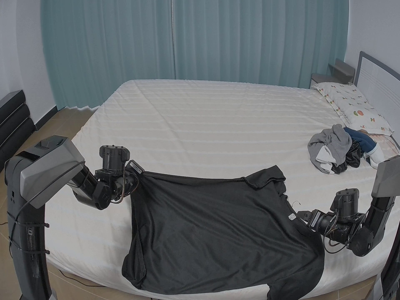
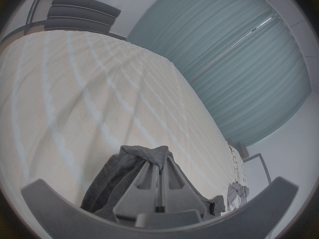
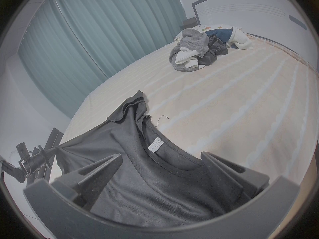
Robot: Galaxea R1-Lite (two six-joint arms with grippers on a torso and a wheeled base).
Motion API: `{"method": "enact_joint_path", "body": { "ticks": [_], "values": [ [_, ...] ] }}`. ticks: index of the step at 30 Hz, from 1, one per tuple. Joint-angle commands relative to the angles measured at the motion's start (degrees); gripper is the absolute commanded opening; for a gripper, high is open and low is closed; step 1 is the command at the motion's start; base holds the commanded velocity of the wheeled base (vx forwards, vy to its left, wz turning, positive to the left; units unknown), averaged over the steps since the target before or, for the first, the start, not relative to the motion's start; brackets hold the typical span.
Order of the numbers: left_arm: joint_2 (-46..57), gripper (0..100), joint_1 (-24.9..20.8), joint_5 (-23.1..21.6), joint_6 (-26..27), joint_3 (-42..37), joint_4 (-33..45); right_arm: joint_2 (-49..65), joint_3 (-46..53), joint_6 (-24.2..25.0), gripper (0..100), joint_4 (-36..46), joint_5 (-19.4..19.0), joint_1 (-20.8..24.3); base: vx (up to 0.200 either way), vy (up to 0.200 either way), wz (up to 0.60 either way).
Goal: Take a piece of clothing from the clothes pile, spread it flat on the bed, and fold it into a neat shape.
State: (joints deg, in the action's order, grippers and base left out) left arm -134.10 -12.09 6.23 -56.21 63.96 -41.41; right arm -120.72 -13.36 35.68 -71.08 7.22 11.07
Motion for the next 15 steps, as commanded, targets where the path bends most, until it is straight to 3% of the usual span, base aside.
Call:
{"method": "enact_joint_path", "body": {
  "ticks": [1, 10, 15],
  "values": [
    [-3.89, 0, 1.37, -0.34, 0.84, 3.36, -0.34, -0.39, -0.53, 0.09, 100, -0.02, -0.01, 0.01, 0.0, 0.0, 0.0],
    [-7.14, 0, 2.25, -1.83, 0.75, 10.57, -0.86, -0.39, -1.4, 0.35, 100, -0.02, 0.08, -0.08, 0.0, 0.0, 0.0],
    [-8.9, 0, 2.34, -1.83, 0.66, 13.64, -1.13, -0.21, -2.64, 4.04, 100, -0.02, 0.43, -0.08, 0.0, 0.0, 0.0]
  ]
}}
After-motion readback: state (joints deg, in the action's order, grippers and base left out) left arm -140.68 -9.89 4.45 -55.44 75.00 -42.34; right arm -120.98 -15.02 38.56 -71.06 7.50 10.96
